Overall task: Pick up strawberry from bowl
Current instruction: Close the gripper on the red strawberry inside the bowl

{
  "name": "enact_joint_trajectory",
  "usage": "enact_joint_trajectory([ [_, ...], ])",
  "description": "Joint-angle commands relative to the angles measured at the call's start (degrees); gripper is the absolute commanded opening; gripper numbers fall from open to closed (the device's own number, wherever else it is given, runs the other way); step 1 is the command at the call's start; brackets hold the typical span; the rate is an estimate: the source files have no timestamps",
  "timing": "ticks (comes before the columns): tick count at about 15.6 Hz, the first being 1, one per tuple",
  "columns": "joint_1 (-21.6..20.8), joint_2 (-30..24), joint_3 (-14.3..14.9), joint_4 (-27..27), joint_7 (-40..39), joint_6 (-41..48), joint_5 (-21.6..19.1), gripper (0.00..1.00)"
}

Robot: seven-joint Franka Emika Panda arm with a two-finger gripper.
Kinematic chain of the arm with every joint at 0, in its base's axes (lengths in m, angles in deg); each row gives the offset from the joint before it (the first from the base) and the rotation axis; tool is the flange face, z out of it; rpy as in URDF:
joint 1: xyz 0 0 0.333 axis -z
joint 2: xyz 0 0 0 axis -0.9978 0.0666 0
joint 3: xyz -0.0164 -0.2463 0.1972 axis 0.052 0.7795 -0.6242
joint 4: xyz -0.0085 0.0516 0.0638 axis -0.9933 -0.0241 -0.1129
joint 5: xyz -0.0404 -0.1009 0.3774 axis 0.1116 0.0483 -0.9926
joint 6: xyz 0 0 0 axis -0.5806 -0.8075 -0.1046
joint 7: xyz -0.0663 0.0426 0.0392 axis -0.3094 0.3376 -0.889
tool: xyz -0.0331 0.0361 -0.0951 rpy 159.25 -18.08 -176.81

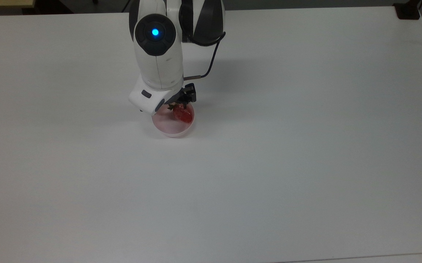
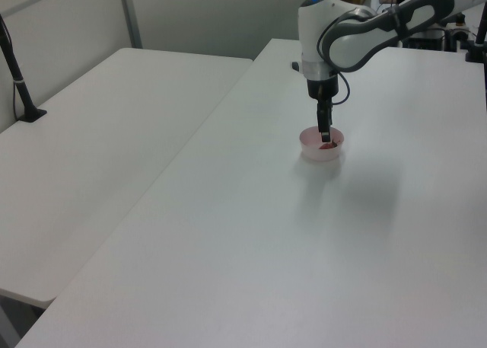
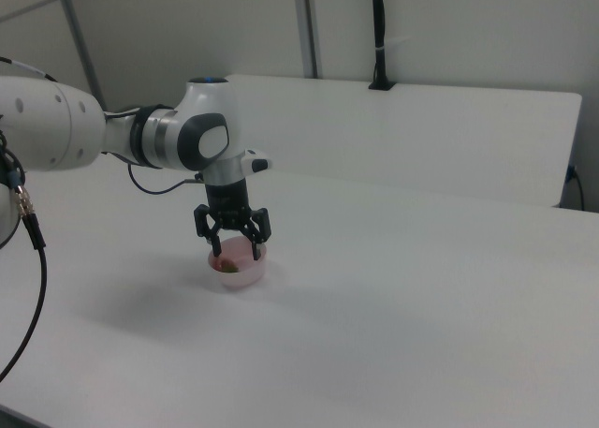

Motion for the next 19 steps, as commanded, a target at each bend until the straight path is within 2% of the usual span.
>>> enact_joint_trajectory([
  [1,-1.24,0.47,0.98,0.45,0.71,-1.54,-0.6,0.89],
  [8,-1.15,2.31,0.98,0.71,-0.17,-1.54,0.02,0.81],
  [14,-1.15,2.31,0.98,1.33,-2.28,-1.54,1.16,0.5],
  [19,-1.15,2.14,0.98,0.98,-2.02,-1.27,1.16,0.48],
])
